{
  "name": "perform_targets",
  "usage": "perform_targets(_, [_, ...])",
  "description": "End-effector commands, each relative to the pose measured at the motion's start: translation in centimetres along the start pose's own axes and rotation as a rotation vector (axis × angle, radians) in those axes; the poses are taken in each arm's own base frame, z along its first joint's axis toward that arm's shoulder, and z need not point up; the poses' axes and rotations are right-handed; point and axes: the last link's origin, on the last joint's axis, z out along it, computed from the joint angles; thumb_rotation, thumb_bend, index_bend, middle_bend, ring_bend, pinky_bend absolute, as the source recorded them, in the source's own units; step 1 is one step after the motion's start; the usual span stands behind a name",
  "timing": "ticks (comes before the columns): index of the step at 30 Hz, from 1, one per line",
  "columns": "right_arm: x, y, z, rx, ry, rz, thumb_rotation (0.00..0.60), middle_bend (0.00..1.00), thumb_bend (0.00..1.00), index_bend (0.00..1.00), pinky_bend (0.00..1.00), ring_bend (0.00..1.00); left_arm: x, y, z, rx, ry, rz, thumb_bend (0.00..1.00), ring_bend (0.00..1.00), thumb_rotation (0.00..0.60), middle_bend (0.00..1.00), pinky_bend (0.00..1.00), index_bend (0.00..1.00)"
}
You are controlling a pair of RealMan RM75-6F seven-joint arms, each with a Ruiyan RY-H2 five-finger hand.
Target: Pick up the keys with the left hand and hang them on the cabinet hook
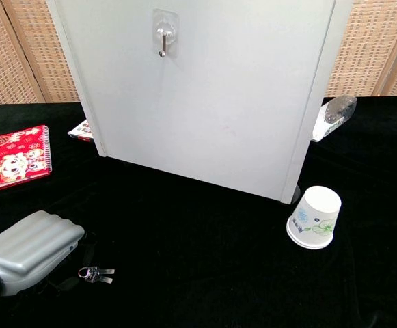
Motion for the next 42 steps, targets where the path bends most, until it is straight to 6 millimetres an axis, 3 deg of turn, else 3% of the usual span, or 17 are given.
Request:
perform_targets(1, [0.0,0.0,0.0,0.0,0.0,0.0,0.6,0.0,0.11,0.0,0.0,0.0,-0.07,0.03,0.13,0.004,0.001,0.002,0.33,0.88,0.6,0.95,0.79,0.49])
perform_targets(38, [-0.08,-0.05,0.0,0.001,-0.004,-0.003,0.6,0.0,0.11,0.0,0.0,0.0,-0.18,0.88,0.48,-0.005,0.037,0.025,0.39,0.88,0.6,0.95,0.79,0.54])
perform_targets(42, [-0.08,-0.06,0.01,0.001,-0.004,-0.003,0.6,0.0,0.11,0.0,0.0,0.0,-0.17,1.0,0.48,-0.009,0.036,0.025,0.44,0.88,0.6,0.95,0.79,0.55])
